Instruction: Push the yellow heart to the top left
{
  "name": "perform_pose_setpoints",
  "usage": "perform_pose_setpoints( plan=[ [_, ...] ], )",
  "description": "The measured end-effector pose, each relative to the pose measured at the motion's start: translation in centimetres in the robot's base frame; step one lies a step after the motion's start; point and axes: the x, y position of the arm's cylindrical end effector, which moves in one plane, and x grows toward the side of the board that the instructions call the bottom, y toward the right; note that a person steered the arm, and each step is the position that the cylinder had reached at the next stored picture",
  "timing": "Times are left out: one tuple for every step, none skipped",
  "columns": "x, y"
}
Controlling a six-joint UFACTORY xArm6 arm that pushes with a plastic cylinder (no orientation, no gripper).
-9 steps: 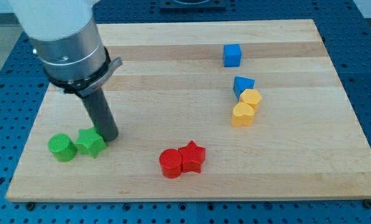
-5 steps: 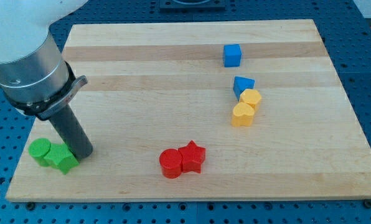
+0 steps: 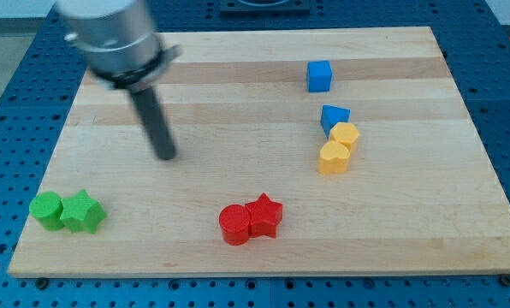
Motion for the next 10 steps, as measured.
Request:
perform_pose_setpoints(
  plan=[
    [-0.9, 2.6],
    [-0.9, 2.6],
    [-0.9, 6.8],
    [-0.9, 9.6],
    [-0.9, 11.8],
    [-0.9, 14.7],
    [-1.0, 15.0],
    [-1.0, 15.0],
    [-1.0, 15.0],
    [-1.1, 14.4]
  ],
)
